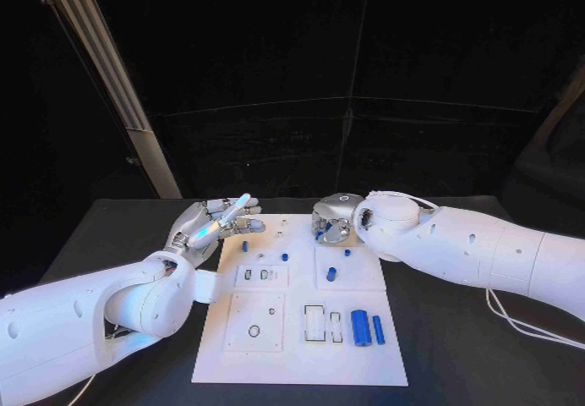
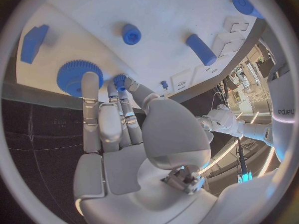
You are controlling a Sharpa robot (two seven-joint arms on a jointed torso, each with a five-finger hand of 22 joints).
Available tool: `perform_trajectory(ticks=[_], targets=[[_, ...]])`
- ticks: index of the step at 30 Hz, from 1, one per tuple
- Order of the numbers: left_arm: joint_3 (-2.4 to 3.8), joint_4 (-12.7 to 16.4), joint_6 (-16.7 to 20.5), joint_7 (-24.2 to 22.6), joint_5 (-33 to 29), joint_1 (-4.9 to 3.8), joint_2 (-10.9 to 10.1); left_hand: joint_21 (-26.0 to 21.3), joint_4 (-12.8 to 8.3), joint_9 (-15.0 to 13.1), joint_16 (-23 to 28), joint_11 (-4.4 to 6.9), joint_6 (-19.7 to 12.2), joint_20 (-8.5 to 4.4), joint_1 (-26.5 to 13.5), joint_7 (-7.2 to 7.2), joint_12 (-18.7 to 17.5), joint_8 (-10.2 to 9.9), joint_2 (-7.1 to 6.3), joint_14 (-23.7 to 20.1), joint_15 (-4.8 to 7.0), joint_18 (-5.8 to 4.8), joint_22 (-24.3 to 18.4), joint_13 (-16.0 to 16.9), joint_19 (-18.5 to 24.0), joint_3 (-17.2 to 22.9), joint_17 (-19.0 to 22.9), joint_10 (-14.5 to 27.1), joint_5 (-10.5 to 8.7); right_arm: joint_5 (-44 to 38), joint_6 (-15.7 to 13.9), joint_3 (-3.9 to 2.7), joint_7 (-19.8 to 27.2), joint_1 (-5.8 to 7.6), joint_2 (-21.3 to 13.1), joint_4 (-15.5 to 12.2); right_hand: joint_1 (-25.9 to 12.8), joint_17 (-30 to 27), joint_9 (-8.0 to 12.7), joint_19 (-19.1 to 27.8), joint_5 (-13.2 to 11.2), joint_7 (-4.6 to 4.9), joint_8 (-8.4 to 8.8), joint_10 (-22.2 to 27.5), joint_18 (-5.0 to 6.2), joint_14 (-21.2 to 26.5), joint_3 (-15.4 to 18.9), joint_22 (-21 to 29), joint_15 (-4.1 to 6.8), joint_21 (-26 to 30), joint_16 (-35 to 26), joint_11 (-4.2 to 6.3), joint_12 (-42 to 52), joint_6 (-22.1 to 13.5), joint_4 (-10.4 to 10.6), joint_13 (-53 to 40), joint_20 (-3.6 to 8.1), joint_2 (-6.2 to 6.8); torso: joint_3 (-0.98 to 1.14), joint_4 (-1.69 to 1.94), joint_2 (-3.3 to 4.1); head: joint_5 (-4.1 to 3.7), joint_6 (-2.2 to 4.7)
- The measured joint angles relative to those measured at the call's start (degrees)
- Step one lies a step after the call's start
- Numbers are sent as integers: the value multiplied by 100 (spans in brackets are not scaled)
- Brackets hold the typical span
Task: Assemble the parts on the task board
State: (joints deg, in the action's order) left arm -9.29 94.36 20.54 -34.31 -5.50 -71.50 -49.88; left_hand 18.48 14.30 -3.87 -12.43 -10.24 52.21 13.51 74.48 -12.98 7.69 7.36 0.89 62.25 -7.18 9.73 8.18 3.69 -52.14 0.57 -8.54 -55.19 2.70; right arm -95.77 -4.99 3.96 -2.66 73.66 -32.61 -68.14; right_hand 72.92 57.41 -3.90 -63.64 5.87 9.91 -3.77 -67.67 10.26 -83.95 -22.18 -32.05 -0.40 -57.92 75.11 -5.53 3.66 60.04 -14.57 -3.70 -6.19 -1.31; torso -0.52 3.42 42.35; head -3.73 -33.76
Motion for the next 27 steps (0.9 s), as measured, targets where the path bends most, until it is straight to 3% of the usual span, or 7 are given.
perform_trajectory(ticks=[10, 27], targets=[[0, 3, -10, 18, 0, -1, -11, 0, 0, 0, 6, 0, 0, 0, 0, 0, 0, 0, 0, 0, 0, 0, -3, 0, 0, 0, 1, 0, 0, -25, -143, 8, -4, -8, -1, -17, 31, 103, -13, -15, -41, -64, -38, -207, -1, 0, -288, -286, 0, -264, 88, 43, -5, 155, 18, -4, 11, 31, 0, -1, 5, 2, 1], [0, 37, -17, 29, 0, -6, -54, 0, -16, 4, 5, 0, 0, 0, 26, 0, -28, -26, 26, 0, 0, -1, -9, 1, 0, -16, -4, 0, 0, 9, -981, 2, -29, -9, 157, -71, 84, 122, -11, -25, -67, -64, -38, -214, -1, 0, -333, -342, 0, -326, 88, 50, 0, 155, 8, -27, 20, 22, -6, 18, 25, 96, 66]])
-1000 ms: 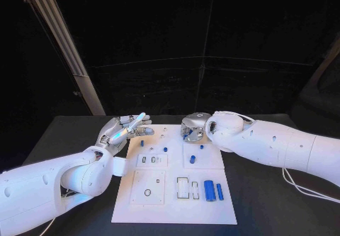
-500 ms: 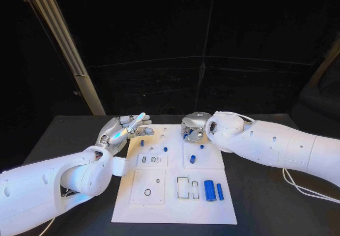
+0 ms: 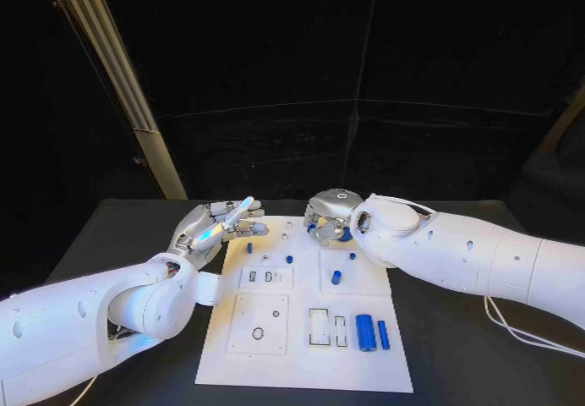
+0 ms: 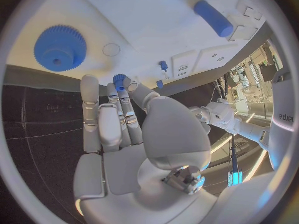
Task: Assemble the parts on the task board
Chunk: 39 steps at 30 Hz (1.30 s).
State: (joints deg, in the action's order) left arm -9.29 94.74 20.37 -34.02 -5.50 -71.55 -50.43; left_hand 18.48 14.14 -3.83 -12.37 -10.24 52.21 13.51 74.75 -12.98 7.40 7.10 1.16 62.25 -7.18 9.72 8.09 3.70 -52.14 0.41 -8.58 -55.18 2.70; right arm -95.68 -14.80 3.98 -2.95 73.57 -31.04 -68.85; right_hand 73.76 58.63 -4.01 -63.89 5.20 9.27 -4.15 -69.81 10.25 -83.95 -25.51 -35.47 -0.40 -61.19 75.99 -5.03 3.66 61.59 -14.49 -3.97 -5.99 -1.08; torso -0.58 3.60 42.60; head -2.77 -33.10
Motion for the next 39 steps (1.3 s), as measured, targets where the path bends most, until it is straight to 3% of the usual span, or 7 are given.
perform_trajectory(ticks=[5, 18, 39], targets=[[1, 28, 0, 0, 0, -6, -4, 0, 0, 0, 23, 0, 0, 0, 0, 0, 0, 0, 0, 0, 0, 0, -6, 0, 0, 0, 0, 0, 0, 1, -225, -1, -3, 8, 124, 96, 22, 9, 0, 0, -1, 0, 0, 0, 0, 0, -7, -7, 0, -4, 22, 0, -1, 0, -7, 3, 0, 22, -8, 8, 23, 18, 29], [1, 40, -1, 1, 0, -16, 3, 0, 0, -1, 23, 0, 0, 0, 0, 0, 0, 2, 0, 0, 0, 0, -6, -4, 0, 0, 1, 0, 0, -34, -586, -3, 42, 25, 442, 434, 21, 23, 1, 0, 20, 0, 0, 0, 0, 0, -42, -18, 0, -24, 22, 0, -3, 0, -6, 24, -1, 23, -32, 69, 110, 0, 110], [3, 40, -10, 9, 0, -45, 17, -25, -16, -1, 23, 0, 0, 0, 0, 0, -32, -19, 0, 0, 0, 0, -12, -4, 0, -16, -4, 0, 0, -84, -568, -3, 117, 26, 768, 865, 20, 19, 2, 0, 22, 19, 0, 0, 0, 0, -56, -40, 0, -51, 22, 0, -45, 19, 9, 21, -1, 25, -46, 132, 177, 18, 129]])
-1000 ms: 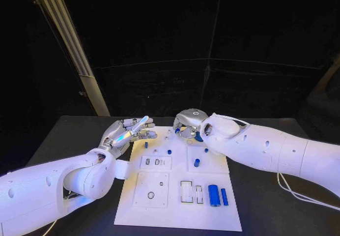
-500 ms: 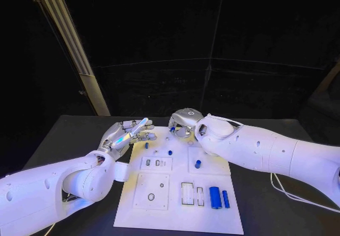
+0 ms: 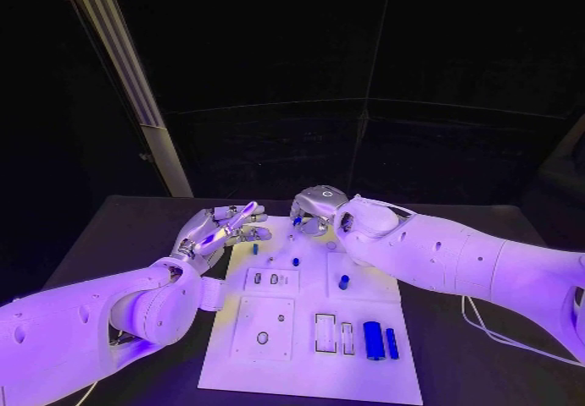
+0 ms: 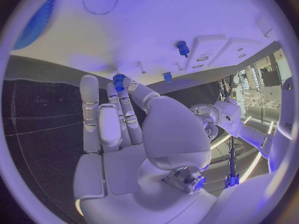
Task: Assemble the parts on the task board
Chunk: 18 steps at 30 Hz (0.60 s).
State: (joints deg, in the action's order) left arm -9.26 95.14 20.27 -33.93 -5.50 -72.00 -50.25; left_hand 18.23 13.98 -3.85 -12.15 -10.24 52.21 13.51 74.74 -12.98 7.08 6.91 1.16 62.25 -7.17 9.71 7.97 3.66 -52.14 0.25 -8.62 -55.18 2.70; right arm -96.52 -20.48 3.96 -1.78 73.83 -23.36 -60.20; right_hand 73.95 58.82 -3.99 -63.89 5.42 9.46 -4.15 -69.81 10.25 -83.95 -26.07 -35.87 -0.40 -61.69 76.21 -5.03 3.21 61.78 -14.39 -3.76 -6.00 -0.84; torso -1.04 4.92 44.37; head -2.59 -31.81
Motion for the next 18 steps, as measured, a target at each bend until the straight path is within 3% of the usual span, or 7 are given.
perform_trajectory(ticks=[6, 11, 14, 16, 18], targets=[[0, -5, -3, 3, 0, -6, 1, 0, 0, 0, 0, 0, 0, 0, 0, 0, 0, 0, 0, 0, 0, 0, 0, 0, 0, 0, 0, 0, 0, -13, 42, 0, 1, 0, 38, 64, -1, -10, 0, 0, -6, 0, 0, 0, 0, 0, -23, 0, 0, 0, 0, 0, -11, 0, 24, 3, 0, 1, 0, 7, 4, -2, -16], [0, -6, -7, 5, 0, -7, 2, 0, 0, 0, 0, 0, 0, 0, 0, 0, 0, 0, 0, 0, 0, 0, 0, 0, 0, 0, 1, 0, 0, -26, 77, 0, 2, 0, 68, 103, -22, -39, 3, 26, -6, 0, 21, 2, 0, 0, -45, 16, 0, 0, 0, -1, 12, 0, 48, 4, -2, 85, -1, 9, 5, -10, -23], [0, -7, -10, 6, 0, -8, 2, 0, 0, 0, 0, 0, 0, 0, 0, 0, 0, 0, 0, 0, 0, 0, 0, 1, 0, 0, 1, 0, 0, -32, 97, 0, 4, 0, 79, 125, -39, -62, 13, 67, -19, 33, 21, 75, 0, 0, -69, 57, 0, 0, 0, -54, 20, -33, 72, 4, -5, 102, -1, 9, 8, -10, -26], [-1, -7, -12, 8, 0, -9, 2, 0, 0, 0, 0, 0, 0, 0, 0, 0, 0, 0, 0, 0, 0, 0, 1, 1, 0, 0, 1, 0, 0, -34, 118, 0, 4, 0, 89, 139, -100, -108, 24, 149, -113, 71, 53, 252, 0, -2, -90, 115, -2, 7, 0, -72, 57, -130, 90, 5, -42, 163, -1, 10, 8, -5, -30], [-1, -7, -13, 10, 0, -10, 1, 0, 0, 0, 0, 0, 0, 0, 0, 0, 0, 0, 0, 0, 0, -1, 1, 1, 0, 0, 1, 0, 0, -36, 134, 0, 4, 0, 97, 152, -145, -211, 35, 233, -198, 108, 54, 538, 0, -9, -60, 210, -80, 66, -54, -135, 45, -297, 130, 18, -64, 298, -2, 10, 8, 0, -31]])
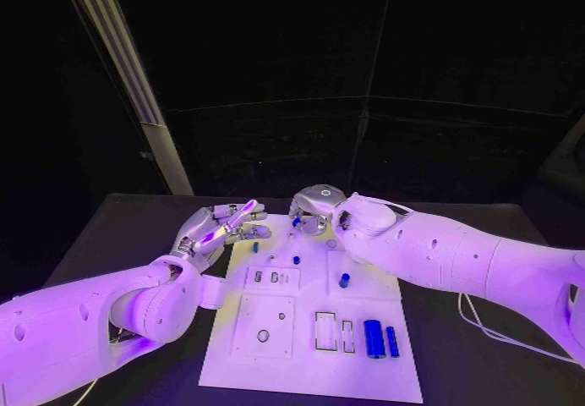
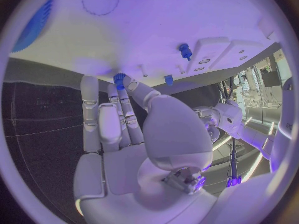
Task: Assemble the parts on the task board
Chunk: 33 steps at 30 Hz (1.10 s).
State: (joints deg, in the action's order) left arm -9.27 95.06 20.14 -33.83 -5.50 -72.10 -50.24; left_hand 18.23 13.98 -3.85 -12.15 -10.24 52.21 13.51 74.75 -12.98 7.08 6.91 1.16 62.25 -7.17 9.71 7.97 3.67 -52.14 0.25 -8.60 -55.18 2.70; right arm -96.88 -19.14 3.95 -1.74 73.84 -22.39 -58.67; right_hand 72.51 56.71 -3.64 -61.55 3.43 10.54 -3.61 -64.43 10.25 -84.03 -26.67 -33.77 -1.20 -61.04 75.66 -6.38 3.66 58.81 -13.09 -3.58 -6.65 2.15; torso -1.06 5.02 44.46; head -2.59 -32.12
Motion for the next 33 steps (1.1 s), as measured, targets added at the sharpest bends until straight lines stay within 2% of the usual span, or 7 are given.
perform_trajectory(ticks=[5, 13, 17, 21, 26, 28, 33], targets=[[0, 0, -5, 6, 0, -3, -3, 0, 0, 0, 22, 0, 0, 0, 0, 0, 0, 0, 0, 0, 0, 0, 0, 0, 0, 0, 0, 0, 0, -4, 30, 0, -12, 0, -3, 18, 5, -336, 2, 197, -42, 84, 0, 822, 0, 40, 326, 281, -117, 197, -175, -150, -18, -586, 140, 9, -102, 194, -2, 0, 2, 9, 4], [0, -1, -12, 13, 0, -6, -36, 0, 0, 5, 21, 0, 0, 0, 20, 0, 0, 0, 20, 0, 0, 0, -7, 0, 0, 0, 1, 0, 0, -4, -12, -4, -47, 2, -349, -326, 73, -352, -23, 218, -42, 84, 0, 818, 0, 61, 532, 325, -137, 227, -218, -136, 114, -672, 273, -20, -123, 181, 6, -10, 4, 15, 5], [-1, -3, -15, 18, 0, -15, -73, 0, 0, 5, 21, 0, 0, 0, 20, 0, -5, -8, 20, 0, 0, -1, -7, 0, 0, 0, -1, 0, 0, 94, -76, -161, -79, 17, -747, -719, 94, -130, -44, 139, -18, 85, -36, 477, 0, 27, 614, 269, -104, 178, -84, -96, 280, -508, 359, -50, -114, 159, 12, -34, -2, 15, 13], [-1, -7, -17, 21, 0, -17, -109, 0, -16, 5, 21, 0, 0, 0, 20, 0, -34, -28, 20, 0, 0, -1, -12, 1, 0, -16, -7, 0, 0, 437, -155, -280, -114, 27, -1240, -1201, -75, 365, -50, -188, 244, -1, -72, -206, 0, 1, 653, -148, -4, -107, 182, 40, 588, -361, 606, -155, -61, 155, 19, -71, -14, 4, 14], [-1, -16, -17, 25, 0, -22, -132, 0, -16, 5, 21, 0, 0, 0, 20, 0, -34, -28, 20, 0, 0, -1, -12, 1, 0, -16, -6, 0, 0, 924, -144, -337, -226, 32, -1792, -1670, -516, 1065, -50, -520, 637, -205, -101, -1167, -4, 1, 1099, -551, 215, -366, 542, 302, 1239, -282, 1070, -577, 142, 467, 36, -130, -31, -27, 21], [-1, -17, -18, 26, 0, -23, -133, 0, -16, 5, 21, 0, 0, 0, 20, 0, -34, -28, 20, 0, 0, -1, -12, 1, 0, -16, -6, 0, 0, 1068, -106, -347, -291, 32, -1929, -1775, -591, 1287, -50, -629, 744, -237, -101, -1405, -95, 1, 1323, -684, 242, -442, 650, 365, 1578, -300, 1217, -848, 198, 541, 43, -148, -36, -32, 21], [-1, -22, -19, 28, 0, -24, -129, 0, -16, 4, 44, 0, 0, 0, 20, 0, -34, -27, 20, 0, 0, -1, -12, 1, 0, -16, -6, 0, 0, 1307, 124, -358, -508, 32, -2159, -1873, -330, 1812, -50, -852, 977, -271, -155, -945, -184, 6, 2256, -999, 283, -599, 943, 365, 3757, -432, 1903, -3174, 224, 386, 61, -187, -42, -63, 9]])
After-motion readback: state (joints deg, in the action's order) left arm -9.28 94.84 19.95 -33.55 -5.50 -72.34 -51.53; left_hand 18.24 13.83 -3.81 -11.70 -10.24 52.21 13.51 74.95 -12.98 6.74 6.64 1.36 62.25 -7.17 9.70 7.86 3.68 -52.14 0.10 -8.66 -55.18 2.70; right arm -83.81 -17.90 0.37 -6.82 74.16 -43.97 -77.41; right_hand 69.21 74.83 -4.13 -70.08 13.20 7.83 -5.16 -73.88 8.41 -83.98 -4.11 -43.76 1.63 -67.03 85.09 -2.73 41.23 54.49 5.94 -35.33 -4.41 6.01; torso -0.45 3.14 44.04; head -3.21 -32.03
